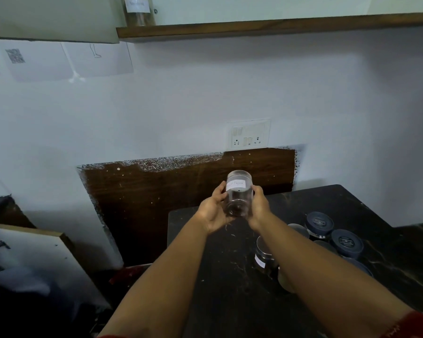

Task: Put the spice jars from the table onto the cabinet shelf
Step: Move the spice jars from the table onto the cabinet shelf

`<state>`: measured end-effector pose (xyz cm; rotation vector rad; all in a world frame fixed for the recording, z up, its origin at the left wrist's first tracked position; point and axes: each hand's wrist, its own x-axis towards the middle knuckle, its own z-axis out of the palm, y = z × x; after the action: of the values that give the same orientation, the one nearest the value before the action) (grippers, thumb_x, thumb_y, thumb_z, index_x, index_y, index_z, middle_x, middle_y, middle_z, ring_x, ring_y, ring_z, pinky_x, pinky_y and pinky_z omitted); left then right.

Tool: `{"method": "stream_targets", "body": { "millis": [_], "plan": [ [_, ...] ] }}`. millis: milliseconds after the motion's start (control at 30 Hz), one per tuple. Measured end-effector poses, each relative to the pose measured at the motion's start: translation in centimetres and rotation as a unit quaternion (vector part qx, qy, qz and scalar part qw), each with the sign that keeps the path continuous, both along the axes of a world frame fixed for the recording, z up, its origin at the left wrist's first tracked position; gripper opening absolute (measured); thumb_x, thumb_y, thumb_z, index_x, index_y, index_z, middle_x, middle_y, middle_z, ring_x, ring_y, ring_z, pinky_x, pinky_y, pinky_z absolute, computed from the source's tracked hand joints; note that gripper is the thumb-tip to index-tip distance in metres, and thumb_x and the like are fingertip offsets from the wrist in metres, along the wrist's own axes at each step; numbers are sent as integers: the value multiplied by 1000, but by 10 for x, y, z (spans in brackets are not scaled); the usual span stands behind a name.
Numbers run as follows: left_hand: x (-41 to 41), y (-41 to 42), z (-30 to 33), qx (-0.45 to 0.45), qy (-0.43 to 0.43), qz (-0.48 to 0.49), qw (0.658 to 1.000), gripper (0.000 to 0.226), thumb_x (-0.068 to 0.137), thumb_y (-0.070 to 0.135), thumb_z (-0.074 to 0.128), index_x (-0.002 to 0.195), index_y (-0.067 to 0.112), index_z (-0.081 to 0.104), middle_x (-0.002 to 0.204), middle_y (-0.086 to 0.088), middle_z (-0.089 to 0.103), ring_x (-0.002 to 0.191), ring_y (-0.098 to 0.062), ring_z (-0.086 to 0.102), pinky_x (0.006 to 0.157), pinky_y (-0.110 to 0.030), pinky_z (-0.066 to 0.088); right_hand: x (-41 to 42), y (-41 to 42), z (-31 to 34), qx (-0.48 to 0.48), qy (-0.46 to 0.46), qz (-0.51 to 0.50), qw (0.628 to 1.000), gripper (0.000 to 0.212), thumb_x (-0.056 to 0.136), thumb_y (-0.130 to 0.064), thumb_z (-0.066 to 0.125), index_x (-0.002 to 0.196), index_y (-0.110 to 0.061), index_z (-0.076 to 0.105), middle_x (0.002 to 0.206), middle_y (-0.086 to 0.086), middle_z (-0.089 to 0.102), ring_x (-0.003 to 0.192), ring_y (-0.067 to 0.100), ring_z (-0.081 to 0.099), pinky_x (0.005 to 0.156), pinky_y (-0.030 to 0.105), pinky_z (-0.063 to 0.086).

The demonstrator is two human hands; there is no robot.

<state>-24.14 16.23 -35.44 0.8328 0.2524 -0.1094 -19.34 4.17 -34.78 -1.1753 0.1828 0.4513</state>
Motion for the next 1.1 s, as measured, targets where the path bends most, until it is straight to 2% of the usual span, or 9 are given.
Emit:
{"method": "stream_targets", "body": {
  "millis": [100, 167, 233, 300, 500, 667, 833, 1000, 1100],
  "plan": [
    [3, -3, 8, 32, -8, 29, 999, 48, 98, 12, 50, 139, 35, 38, 131, -13, 53, 114, -36, 59, 81, -49, 56, 2, 0, 1, 32, -28, 39, 998, 44, 94, -44, 46, 122, -12, 61, 115, 18, 68, 107, 32, 65, 93, 44, 50],
    [4, -5, 11, 32, 1, 54, 998, 46, 92, 11, 61, 133, 21, 44, 124, -15, 56, 106, -30, 63, 73, -41, 58, 3, -2, 3, 66, -46, 72, 994, 45, 91, -39, 52, 125, -10, 59, 115, 18, 67, 104, 30, 65, 89, 40, 50],
    [4, -4, 15, 38, -20, 56, 998, 42, 88, 15, 64, 128, 8, 54, 116, -14, 61, 101, -25, 64, 76, -34, 56, 5, -4, 7, 99, -61, 99, 988, 39, 90, -26, 54, 124, -8, 56, 110, 18, 64, 98, 27, 63, 82, 36, 50],
    [4, -2, 17, 70, -43, 51, 995, 31, 89, 18, 63, 119, 10, 62, 111, -11, 64, 101, -21, 62, 80, -31, 53, 6, -5, 12, 119, -64, 110, 985, 33, 88, -15, 52, 119, -7, 56, 105, 17, 61, 94, 26, 61, 78, 33, 49],
    [13, -1, 33, 106, -47, 98, 988, 47, 90, 15, 65, 134, 21, 48, 121, -9, 62, 109, -23, 59, 93, -38, 49, 8, 3, 19, 105, -81, 138, 981, 46, 72, -14, 63, 118, -9, 60, 108, 16, 60, 107, 27, 54, 86, 33, 45],
    [20, 0, 42, 109, -50, 103, 987, 44, 90, 19, 64, 132, 17, 49, 114, -8, 64, 101, -19, 62, 76, -30, 50, 14, 6, 34, 78, -116, 125, 982, 57, 63, -11, 70, 119, -7, 58, 106, 16, 62, 104, 25, 58, 93, 37, 44],
    [20, -4, 53, 157, -51, 83, 983, 19, 95, 25, 54, 107, 15, 64, 104, -6, 66, 99, -15, 58, 77, -26, 44, 21, 6, 47, 18, -147, 93, 985, 66, 74, 3, 68, 132, -14, 41, 116, 15, 62, 112, 29, 59, 102, 42, 45],
    [28, -2, 74, 202, -96, 117, 968, 34, 96, 32, 54, 123, 12, 61, 122, -13, 66, 114, -22, 61, 97, -34, 46, 22, 10, 73, -94, -229, 75, 966, 79, 71, -10, 77, 135, -25, 34, 125, 4, 56, 116, 21, 54, 103, 40, 43],
    [36, -4, 109, 260, -134, 140, 946, 38, 101, 37, 43, 126, 13, 57, 120, -11, 67, 112, -21, 63, 92, -33, 50, 24, 15, 104, -138, -283, 36, 948, 83, 73, -32, 78, 141, -30, 29, 127, 2, 57, 113, 19, 57, 101, 40, 46]
  ]
}}
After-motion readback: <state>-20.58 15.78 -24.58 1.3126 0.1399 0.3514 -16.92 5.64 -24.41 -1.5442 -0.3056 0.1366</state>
